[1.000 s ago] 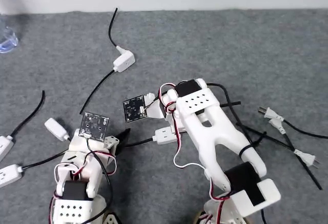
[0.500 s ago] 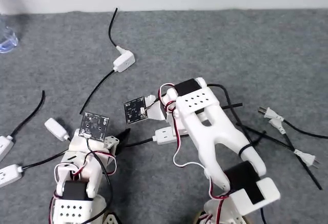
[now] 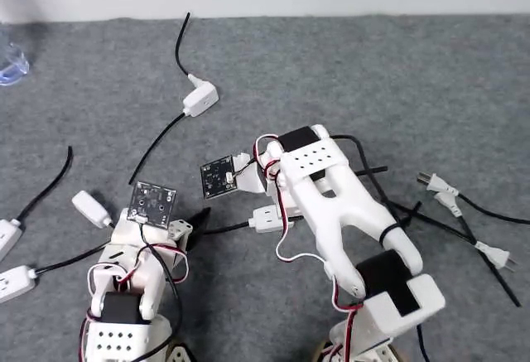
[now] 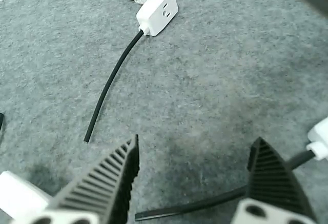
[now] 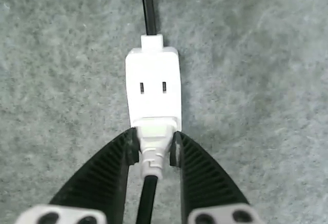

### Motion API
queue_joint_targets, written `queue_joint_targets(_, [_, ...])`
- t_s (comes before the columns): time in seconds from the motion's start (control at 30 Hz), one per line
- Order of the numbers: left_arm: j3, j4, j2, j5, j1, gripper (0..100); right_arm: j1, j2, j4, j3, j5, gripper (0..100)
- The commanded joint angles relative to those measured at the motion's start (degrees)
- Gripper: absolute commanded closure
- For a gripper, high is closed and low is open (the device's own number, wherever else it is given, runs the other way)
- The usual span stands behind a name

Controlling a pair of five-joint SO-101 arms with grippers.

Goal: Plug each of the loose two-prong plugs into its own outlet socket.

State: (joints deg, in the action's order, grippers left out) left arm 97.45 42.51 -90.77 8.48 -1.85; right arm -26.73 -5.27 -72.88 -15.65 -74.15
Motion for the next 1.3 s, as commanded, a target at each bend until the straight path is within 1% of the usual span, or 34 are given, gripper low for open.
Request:
queue_joint_targets(0.0, [-0.6,0.0,-0.3,0.5,0.4,67,-0.7,0.0,0.9,1.1,0.6,99.1])
queue_joint_targets(0.2, [-0.6,0.0,-0.2,0.5,0.4,67,-0.8,-3.7,1.1,1.1,0.6,99.1])
queue_joint_targets(0.47, [-0.6,-0.1,-0.3,0.5,0.4,67,-1.0,-11.7,6.7,1.5,3.0,99.1])
queue_joint_targets(0.63, [-0.6,-0.1,-0.3,0.5,0.4,67,-1.0,-9.4,6.1,1.4,3.4,99.1])
queue_joint_targets(0.77, [-0.6,-0.1,-0.3,0.5,0.4,67,-1.7,-5.9,3.3,1.4,6.4,98.1])
queue_joint_targets(0.83, [-0.6,-0.1,-0.3,0.5,0.4,67,-2.6,-4.4,1.5,1.4,6.5,92.0])
queue_joint_targets(0.97, [-0.6,-0.1,-0.3,0.5,0.4,67,-4.7,-2.1,-0.6,1.3,6.7,72.1])
queue_joint_targets(1.03, [-0.6,-0.1,-0.3,0.5,0.4,67,-5.8,-0.8,-1.6,1.4,6.4,65.1])
queue_joint_targets(1.1, [-0.6,-0.1,-0.3,0.5,0.4,67,-7.1,1.1,-2.3,1.5,6.4,61.6])
queue_joint_targets(1.27, [-0.6,-0.2,-0.3,0.5,0.4,67,-7.9,10.2,-2.7,1.6,6.6,61.5])
